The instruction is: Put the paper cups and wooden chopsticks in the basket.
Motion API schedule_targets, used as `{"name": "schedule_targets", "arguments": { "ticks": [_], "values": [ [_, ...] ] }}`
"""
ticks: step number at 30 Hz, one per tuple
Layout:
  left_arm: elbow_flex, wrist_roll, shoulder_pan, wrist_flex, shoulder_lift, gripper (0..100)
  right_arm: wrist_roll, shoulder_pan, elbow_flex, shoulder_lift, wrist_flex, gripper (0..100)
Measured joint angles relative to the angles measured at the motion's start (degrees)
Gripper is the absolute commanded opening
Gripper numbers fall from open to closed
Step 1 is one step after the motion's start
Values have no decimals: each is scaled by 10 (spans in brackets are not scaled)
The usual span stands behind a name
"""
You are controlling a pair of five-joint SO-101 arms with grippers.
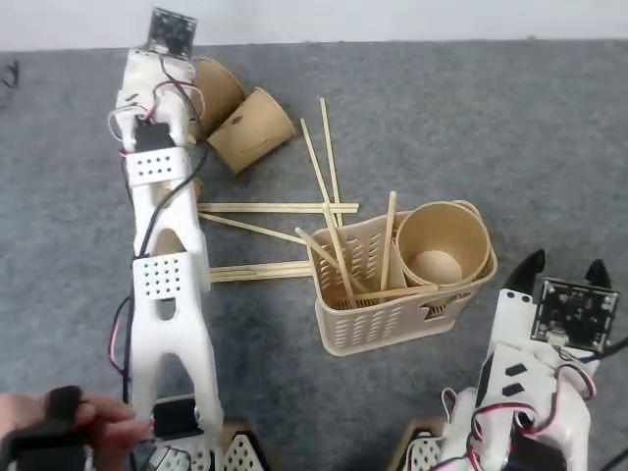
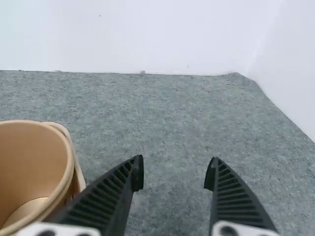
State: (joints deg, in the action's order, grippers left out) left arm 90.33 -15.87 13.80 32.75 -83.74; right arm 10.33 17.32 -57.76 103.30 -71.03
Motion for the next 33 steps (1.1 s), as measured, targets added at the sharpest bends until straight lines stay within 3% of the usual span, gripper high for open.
{"name": "schedule_targets", "arguments": {
  "ticks": [4,8,14,23,33],
  "values": [
    [-37,-11,-10,-32,-1,11,0,0,0,0,0,208],
    [-79,-96,-29,-33,-1,11,0,0,0,0,0,208],
    [-84,-147,-37,39,-1,11,0,0,-20,0,-1,208],
    [-25,-193,-65,233,6,11,0,0,-27,0,-1,208],
    [55,-250,-105,512,18,11,0,0,-29,0,-1,208]
  ]
}}
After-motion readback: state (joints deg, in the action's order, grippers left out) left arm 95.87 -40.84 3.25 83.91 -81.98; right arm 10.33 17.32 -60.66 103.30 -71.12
